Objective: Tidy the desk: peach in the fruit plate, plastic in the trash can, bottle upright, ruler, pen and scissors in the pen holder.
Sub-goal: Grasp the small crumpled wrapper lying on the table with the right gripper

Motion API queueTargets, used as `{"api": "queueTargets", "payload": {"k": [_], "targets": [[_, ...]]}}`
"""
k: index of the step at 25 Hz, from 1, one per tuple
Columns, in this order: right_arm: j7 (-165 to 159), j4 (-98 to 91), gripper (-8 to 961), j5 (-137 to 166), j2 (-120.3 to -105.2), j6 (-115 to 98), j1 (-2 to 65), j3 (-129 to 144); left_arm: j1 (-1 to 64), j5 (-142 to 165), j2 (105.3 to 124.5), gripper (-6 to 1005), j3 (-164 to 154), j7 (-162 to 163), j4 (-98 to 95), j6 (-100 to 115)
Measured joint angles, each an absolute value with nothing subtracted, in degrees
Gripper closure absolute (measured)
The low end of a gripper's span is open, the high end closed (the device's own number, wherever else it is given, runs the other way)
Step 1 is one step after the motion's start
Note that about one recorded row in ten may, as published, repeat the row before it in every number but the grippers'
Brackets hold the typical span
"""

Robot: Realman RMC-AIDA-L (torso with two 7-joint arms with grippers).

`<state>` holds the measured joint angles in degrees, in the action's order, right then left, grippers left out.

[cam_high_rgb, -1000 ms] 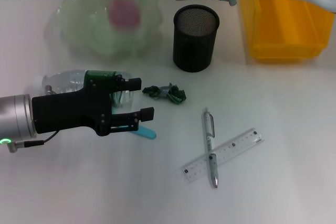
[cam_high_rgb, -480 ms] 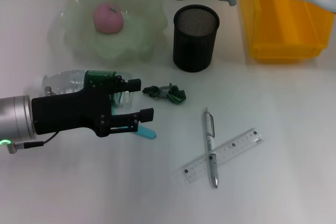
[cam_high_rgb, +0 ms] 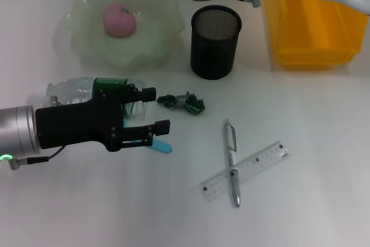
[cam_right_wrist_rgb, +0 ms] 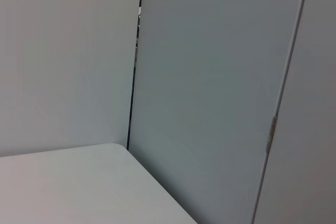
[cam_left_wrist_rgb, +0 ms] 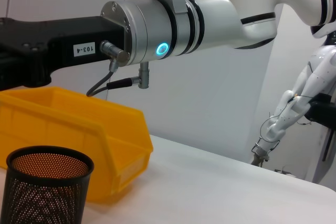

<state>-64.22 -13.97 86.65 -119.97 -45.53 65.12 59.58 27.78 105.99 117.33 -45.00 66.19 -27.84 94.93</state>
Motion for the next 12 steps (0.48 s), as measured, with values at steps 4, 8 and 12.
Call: {"api": "queueTargets", "payload": {"k": [4,8,12], "targets": [[-64.25,-13.86,200,86.66,-119.97,-45.41,65.12,59.59,27.74,105.99,117.33,242,-45.0,66.18,-27.84,94.92],[-64.25,-13.82,200,86.66,-119.97,-45.36,65.12,59.59,27.74,106.0,117.33,242,-45.0,66.18,-27.85,94.92],[-64.25,-13.87,200,86.66,-119.97,-45.4,65.04,59.52,27.76,106.0,117.33,243,-45.0,66.18,-27.87,94.9]]}}
